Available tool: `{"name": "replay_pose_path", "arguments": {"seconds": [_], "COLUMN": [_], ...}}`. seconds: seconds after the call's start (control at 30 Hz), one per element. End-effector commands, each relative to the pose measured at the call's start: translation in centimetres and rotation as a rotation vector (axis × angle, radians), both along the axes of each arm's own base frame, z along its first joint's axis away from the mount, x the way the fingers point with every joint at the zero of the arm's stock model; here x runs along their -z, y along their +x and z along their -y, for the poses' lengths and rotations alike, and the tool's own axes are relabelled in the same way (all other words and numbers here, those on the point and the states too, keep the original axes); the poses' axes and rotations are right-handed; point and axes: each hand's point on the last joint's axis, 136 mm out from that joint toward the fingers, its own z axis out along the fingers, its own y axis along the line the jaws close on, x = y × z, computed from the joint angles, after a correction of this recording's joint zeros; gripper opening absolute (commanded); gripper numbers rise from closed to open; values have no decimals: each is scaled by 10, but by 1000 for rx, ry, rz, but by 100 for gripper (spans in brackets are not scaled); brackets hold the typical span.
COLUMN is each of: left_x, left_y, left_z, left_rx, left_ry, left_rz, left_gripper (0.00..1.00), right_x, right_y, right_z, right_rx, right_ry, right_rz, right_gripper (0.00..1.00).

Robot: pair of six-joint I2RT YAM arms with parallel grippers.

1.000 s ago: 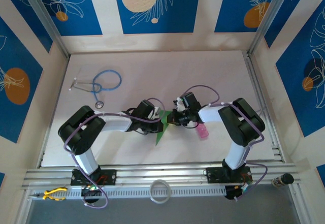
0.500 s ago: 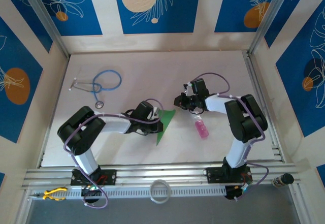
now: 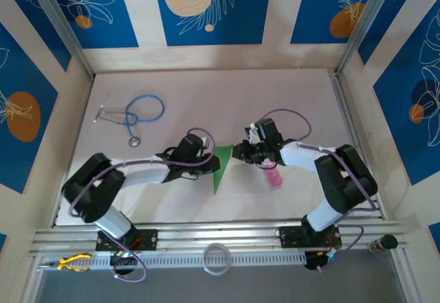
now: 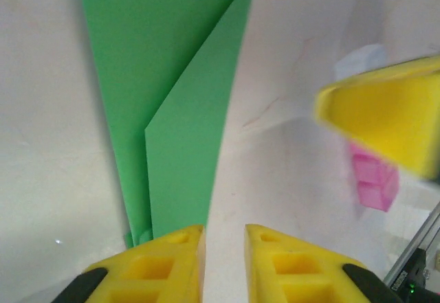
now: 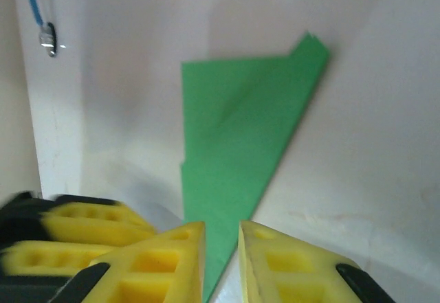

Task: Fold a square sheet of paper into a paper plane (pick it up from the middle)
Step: Fold the wing for the fifth time at the center of the table, then turn over a paper plane at the center of the table.

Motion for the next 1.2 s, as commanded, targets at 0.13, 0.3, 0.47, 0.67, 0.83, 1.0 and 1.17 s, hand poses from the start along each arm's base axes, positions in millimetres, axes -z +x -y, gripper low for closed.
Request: {"name": "replay_pose_path", "arguments": {"seconds": [0.13,0.3,0.47,0.67,0.83,1.0,1.17], "left_x": [15,19,26,36,42,50,52], "left_y": [-3,-3,0,-1,-1,-4,-7], "left_z": [-36,-21,-16,-15,-14,-16,-15], "left_rx": [-9,50,50,61,68,65,79], "left_ry": [75,25,22,40,52,77,70], "left_rz": [-47,-94,-118,-150,-171,-198,-213], "left_gripper": [27,25,23,21,20,17,17], "right_x": [3,7,12,15,19,21,26], "right_y": [-8,-9,-10,-10,-12,-12,-13], "right_z": [-9,-15,-18,-20,-21,-22,-24], "right_rx": [1,-12,-22,-24,-28,-33,-34], "right_ry": [4,-2,-7,-7,-7,-7,-2], "right_rz": [-30,-45,-62,-74,-86,-90,-108], "right_gripper": [21,22,23,23,23,23,23]}}
